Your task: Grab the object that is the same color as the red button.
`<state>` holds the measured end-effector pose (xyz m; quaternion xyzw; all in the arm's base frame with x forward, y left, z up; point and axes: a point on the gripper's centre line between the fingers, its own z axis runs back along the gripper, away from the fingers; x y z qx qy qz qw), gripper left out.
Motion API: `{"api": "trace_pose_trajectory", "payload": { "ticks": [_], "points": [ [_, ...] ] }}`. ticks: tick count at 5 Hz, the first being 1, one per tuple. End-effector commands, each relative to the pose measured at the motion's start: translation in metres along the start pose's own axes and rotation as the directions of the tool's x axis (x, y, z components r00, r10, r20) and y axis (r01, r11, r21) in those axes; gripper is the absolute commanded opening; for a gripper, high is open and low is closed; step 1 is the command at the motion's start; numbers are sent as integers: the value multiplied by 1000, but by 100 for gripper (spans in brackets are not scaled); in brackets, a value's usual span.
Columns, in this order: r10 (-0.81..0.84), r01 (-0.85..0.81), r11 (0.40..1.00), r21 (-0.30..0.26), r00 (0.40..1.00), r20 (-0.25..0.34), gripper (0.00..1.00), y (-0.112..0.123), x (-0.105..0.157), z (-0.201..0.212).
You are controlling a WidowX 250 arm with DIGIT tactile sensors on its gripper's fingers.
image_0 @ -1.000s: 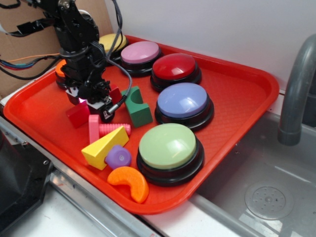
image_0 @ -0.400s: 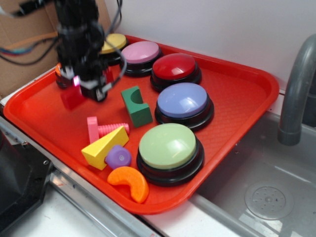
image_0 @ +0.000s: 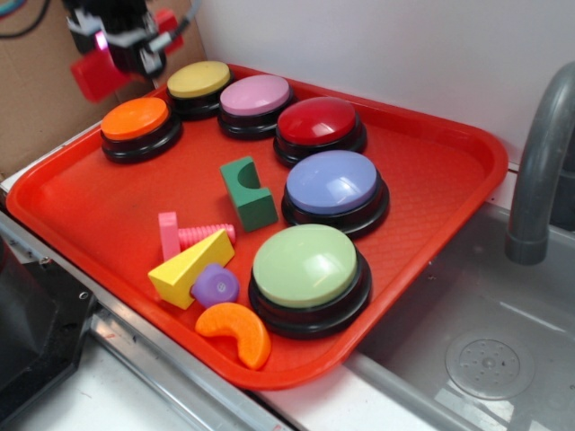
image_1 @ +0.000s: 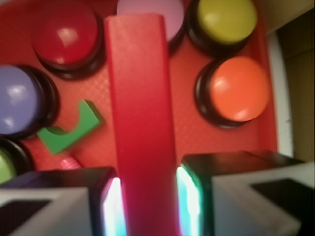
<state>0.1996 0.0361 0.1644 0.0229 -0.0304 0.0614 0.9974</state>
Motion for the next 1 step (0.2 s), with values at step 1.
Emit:
{"api": "trace_pose_trajectory", "payload": {
  "ticks": [1],
  "points": [
    [-11,16,996,83,999,-51,75,20,17,12]
  ]
}}
